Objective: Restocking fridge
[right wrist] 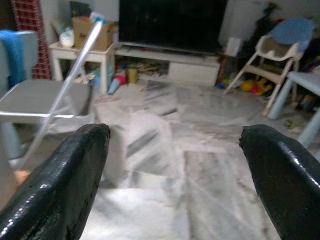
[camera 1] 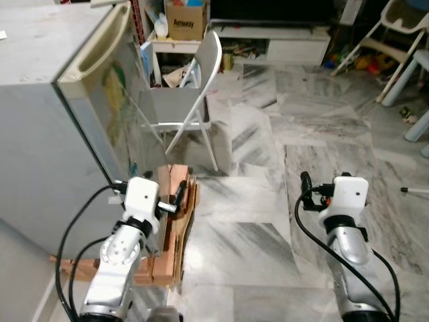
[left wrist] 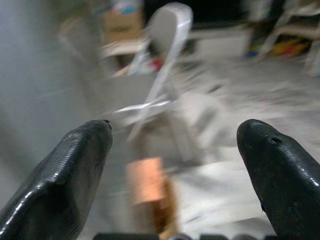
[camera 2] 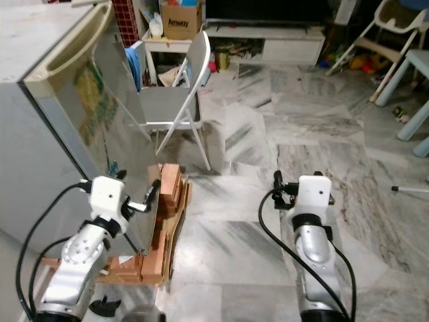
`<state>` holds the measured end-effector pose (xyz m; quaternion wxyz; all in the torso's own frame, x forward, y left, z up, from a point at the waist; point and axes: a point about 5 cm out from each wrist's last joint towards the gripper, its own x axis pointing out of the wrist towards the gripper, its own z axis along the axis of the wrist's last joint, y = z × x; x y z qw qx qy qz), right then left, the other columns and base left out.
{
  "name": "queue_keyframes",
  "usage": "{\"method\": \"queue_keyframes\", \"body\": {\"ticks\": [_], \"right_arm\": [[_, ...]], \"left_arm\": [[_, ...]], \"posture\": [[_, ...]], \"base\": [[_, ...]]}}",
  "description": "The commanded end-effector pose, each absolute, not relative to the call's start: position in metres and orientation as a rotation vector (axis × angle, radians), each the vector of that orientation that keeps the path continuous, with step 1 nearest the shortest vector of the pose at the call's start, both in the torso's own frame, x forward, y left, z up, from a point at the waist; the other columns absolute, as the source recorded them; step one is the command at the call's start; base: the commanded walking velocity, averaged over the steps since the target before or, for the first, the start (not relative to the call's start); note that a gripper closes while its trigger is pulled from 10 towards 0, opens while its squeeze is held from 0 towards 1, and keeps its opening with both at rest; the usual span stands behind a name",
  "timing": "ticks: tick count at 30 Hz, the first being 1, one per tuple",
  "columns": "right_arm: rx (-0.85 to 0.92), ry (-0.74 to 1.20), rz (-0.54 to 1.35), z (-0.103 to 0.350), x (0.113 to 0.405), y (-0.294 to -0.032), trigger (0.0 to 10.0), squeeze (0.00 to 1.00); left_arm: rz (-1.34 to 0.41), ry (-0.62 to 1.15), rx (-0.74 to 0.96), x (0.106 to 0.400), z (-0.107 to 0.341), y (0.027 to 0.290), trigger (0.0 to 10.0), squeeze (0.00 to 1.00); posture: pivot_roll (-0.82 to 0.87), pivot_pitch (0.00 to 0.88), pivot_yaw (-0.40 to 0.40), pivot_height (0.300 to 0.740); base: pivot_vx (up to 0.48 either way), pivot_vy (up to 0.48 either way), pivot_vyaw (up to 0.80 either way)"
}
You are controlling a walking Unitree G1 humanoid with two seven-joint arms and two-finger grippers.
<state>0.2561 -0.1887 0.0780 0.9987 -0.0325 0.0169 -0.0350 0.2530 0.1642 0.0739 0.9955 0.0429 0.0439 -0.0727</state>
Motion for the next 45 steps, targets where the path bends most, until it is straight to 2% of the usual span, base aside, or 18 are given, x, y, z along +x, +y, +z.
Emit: {"method": "queue_keyframes", "body": {"ticks": [1, 6, 9, 21, 28, 34, 39, 45], "right_arm": [[-0.078, 0.03, -0.058, 0.081, 0.255, -0.19, 10.0, 0.0], [-0.062, 0.052, -0.01, 0.075, 0.247, -0.188, 10.0, 0.0], [-0.064, 0.049, 0.002, 0.075, 0.246, -0.186, 10.0, 0.0], [-0.067, 0.044, 0.008, 0.076, 0.25, -0.185, 10.0, 0.0], [-0.091, 0.03, 0.021, 0.078, 0.252, -0.183, 10.0, 0.0], [-0.085, 0.041, 0.003, 0.076, 0.254, -0.185, 10.0, 0.0], [-0.096, 0.073, -0.051, 0.072, 0.255, -0.19, 10.0, 0.0], [-0.087, 0.061, -0.06, 0.075, 0.256, -0.182, 10.0, 0.0]], "left_arm": [[-0.065, 0.105, 0.07, 0.255, 0.073, 0.173, 10.0, 0.0], [0.105, 0.143, 0.003, 0.241, 0.067, 0.198, 10.0, 0.0], [0.143, 0.145, 0.011, 0.236, 0.065, 0.201, 10.0, 0.0], [0.109, 0.188, 0.027, 0.234, 0.062, 0.199, 10.0, 0.0], [-0.016, 0.128, 0.109, 0.249, 0.087, 0.185, 10.0, 0.0], [0.006, 0.147, 0.056, 0.249, 0.081, 0.193, 10.0, 0.0], [-0.058, 0.154, 0.017, 0.249, 0.076, 0.18, 10.0, 0.0], [-0.134, 0.148, -0.009, 0.255, 0.077, 0.165, 10.0, 0.0]], "posture": [[0.07, 0.022, -0.018, 0.74], [0.07, 0.018, -0.017, 0.74], [0.07, 0.016, -0.016, 0.74], [0.09, 0.024, -0.01, 0.74], [0.11, 0.04, 0.01, 0.74], [0.1, 0.021, -0.004, 0.74], [0.09, 0.015, -0.019, 0.74], [0.06, 0.009, 0.007, 0.74]], "base": [[0.0, 0.0, 0.0], [0.0, 0.0, 0.0], [0.0, 0.0, 0.0], [0.0, 0.0, 0.0], [0.0, 0.0, 0.2], [0.0, 0.0, 0.08], [0.0, 0.0, 0.0], [0.0, 0.0, 0.0]]}}
